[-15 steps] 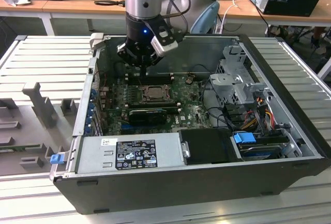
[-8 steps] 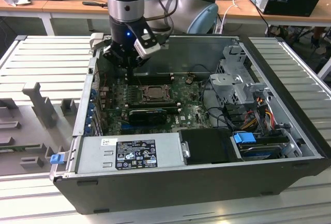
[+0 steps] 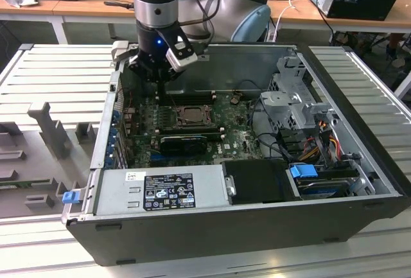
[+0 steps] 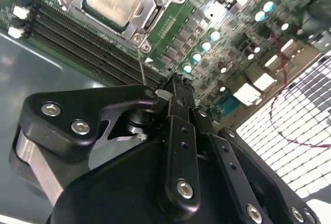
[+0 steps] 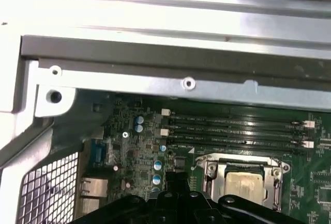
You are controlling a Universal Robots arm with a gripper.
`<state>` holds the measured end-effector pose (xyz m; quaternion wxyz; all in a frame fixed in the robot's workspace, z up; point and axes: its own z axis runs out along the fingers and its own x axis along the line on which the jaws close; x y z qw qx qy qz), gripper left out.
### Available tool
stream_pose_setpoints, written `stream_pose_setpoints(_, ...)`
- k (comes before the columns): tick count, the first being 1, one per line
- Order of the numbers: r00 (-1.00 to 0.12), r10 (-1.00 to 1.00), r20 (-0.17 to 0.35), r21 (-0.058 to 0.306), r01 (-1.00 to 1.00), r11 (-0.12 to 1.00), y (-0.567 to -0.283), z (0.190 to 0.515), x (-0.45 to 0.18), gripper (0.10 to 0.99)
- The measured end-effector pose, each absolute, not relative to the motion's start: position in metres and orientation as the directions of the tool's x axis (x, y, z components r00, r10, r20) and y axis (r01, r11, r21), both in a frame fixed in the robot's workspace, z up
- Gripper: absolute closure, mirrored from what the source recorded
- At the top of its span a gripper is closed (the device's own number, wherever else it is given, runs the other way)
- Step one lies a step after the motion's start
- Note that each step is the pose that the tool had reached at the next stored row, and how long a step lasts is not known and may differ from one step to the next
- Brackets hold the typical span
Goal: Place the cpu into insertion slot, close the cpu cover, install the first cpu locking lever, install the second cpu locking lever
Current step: 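Install the first cpu locking lever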
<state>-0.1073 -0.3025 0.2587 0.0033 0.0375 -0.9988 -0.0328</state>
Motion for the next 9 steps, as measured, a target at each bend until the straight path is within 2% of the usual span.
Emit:
stream_pose_setpoints(3,-0.997,-0.075,0.003,0.084,-0.075,0.994,-0.2997,0.2579,-0.1072,0.98)
stream_pose_setpoints(9,-0.997,-0.075,0.003,0.084,-0.075,0.994,-0.2952,0.2573,-0.106,0.98)
